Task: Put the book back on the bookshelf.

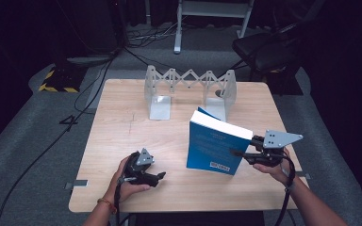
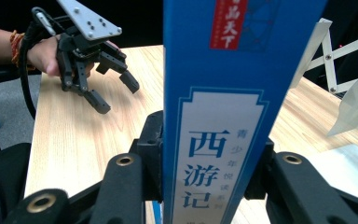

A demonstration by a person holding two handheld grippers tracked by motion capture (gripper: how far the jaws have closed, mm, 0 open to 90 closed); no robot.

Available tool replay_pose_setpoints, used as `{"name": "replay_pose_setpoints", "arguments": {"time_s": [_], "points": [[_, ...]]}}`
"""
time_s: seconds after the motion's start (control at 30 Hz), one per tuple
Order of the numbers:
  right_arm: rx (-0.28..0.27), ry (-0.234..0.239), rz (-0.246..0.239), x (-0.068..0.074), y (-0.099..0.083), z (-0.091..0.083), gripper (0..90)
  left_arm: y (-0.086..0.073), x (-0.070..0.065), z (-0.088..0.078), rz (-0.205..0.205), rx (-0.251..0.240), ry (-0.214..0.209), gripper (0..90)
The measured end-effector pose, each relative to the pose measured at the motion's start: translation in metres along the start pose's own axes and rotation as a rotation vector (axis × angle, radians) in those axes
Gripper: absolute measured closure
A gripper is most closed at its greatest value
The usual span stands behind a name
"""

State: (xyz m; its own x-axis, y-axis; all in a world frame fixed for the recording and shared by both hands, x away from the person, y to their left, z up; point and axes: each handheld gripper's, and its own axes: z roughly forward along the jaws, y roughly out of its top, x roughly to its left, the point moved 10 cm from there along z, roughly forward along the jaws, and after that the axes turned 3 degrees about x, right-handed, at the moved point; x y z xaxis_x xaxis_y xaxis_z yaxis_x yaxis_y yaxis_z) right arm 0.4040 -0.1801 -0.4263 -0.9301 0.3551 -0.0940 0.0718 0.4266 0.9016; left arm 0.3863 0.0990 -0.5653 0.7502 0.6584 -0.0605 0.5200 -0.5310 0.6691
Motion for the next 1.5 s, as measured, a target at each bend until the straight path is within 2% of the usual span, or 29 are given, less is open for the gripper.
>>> {"name": "replay_pose_setpoints", "arguments": {"time_s": [0.03, 0.07, 0.13, 0.17, 0.3, 0.33, 0.4, 0.47, 0.73, 0.8, 0.97, 1.1, 1.33, 1.4, 1.5], "points": [[0.004, -0.008, 0.001, 0.000, 0.001, 0.000, 60.9, -0.002, 0.003, 0.002, -0.011, 0.012, 0.002, 20.1], [0.005, -0.011, 0.000, 0.000, 0.001, 0.001, 60.9, -0.004, 0.007, 0.003, -0.015, 0.027, 0.029, 20.0], [0.005, -0.020, 0.005, 0.000, 0.002, 0.001, 60.9, -0.007, 0.011, 0.004, -0.016, 0.035, 0.041, 20.0], [0.006, -0.022, 0.006, 0.000, 0.003, 0.002, 60.9, -0.007, 0.011, 0.004, -0.033, 0.023, 0.026, 19.4], [0.017, -0.012, 0.007, -0.002, 0.005, 0.003, 61.0, -0.007, 0.012, 0.004, -0.045, -0.003, -0.012, 17.1], [0.021, -0.011, 0.005, -0.003, 0.005, 0.003, 61.0, -0.006, 0.012, 0.005, -0.049, -0.005, -0.007, 16.4], [0.027, -0.006, 0.010, -0.003, 0.006, 0.004, 61.0, -0.005, 0.013, 0.007, -0.037, 0.008, 0.014, 15.9], [0.032, -0.004, 0.012, -0.003, 0.007, 0.004, 61.1, -0.005, 0.011, 0.010, 0.020, 0.027, 0.046, 15.3], [0.033, -0.013, 0.031, -0.007, 0.022, 0.008, 61.4, -0.005, 0.011, 0.010, 0.019, 0.030, 0.049, 15.2], [0.047, -0.017, 0.032, -0.009, 0.028, 0.009, 61.4, -0.005, 0.011, 0.010, 0.021, 0.029, 0.050, 15.2], [0.081, -0.048, 0.026, -0.016, 0.044, 0.008, 61.6, -0.005, 0.011, 0.010, 0.021, 0.029, 0.050, 15.2], [0.122, -0.072, 0.004, -0.024, 0.054, 0.009, 61.7, -0.005, 0.011, 0.009, 0.020, 0.029, 0.050, 15.2], [0.150, -0.107, 0.012, -0.038, 0.061, 0.012, 61.6, -0.005, 0.010, 0.010, 0.009, 0.027, 0.047, 15.2], [0.168, -0.139, 0.006, -0.047, 0.063, 0.012, 61.6, -0.005, 0.010, 0.010, 0.008, 0.027, 0.049, 15.2], [0.177, -0.159, 0.011, -0.053, 0.064, 0.010, 61.6, -0.005, 0.010, 0.010, 0.008, 0.027, 0.048, 15.2]]}}
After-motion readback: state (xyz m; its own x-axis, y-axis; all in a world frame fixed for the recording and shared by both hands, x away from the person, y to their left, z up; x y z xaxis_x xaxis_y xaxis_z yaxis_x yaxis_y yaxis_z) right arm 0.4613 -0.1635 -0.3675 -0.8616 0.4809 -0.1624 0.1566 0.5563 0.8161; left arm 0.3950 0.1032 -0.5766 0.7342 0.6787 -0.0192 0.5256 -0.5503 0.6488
